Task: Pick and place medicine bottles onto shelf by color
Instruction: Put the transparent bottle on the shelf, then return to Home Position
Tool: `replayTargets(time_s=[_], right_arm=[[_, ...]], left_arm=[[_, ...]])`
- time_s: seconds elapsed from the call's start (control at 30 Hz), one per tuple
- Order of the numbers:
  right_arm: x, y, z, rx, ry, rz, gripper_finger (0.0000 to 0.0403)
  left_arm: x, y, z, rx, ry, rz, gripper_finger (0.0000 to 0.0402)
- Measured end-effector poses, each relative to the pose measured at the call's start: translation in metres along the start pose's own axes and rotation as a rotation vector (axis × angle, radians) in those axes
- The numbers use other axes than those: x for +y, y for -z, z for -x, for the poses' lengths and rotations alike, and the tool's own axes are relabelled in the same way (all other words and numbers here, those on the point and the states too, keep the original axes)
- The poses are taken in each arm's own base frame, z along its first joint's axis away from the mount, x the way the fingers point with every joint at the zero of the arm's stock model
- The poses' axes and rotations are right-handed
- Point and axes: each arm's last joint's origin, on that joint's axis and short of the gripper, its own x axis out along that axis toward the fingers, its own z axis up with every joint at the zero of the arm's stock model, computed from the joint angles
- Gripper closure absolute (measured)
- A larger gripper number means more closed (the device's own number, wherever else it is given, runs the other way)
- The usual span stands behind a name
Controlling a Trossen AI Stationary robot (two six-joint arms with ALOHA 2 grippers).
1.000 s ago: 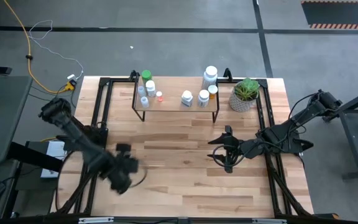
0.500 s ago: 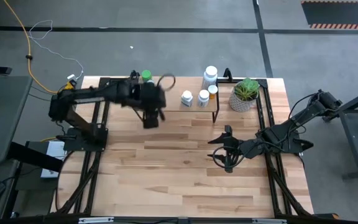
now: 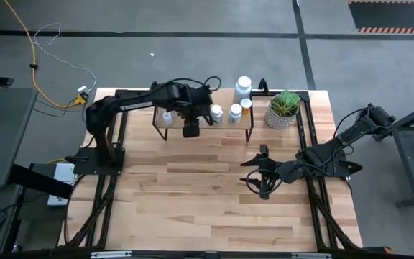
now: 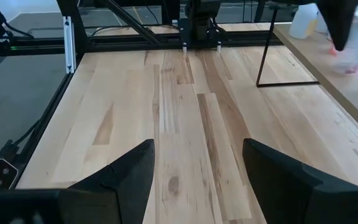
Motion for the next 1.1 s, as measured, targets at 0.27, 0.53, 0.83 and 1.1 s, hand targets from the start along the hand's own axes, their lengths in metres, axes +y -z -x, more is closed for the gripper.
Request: replayTargets(time_s=[0.27, 0.53, 0.83, 1.1], right_arm=[[0.0, 0.0, 0.0, 0.001, 0.0, 0.001, 0.0167], [0.0, 0.0, 0.0, 0.003, 0.001, 0.002, 0.0167], [0.0, 0.0, 0.0, 0.003, 0.001, 0.002, 0.0167], [0.0, 0.0, 0.0, 0.002, 0.0, 0.001, 0.0167]], left_arm=[[0.018, 0.0, -0.005, 0.01, -0.012, 0.035, 0.0254], [0.021, -0.001, -0.005, -0.004, -0.018, 0.047, 0.0206], [0.026, -0.002, 0.009, -0.003, -0.08, 0.05, 0.0118], [0.021, 0.008, 0.085, -0.26, 0.003, 0.209, 0.0105]])
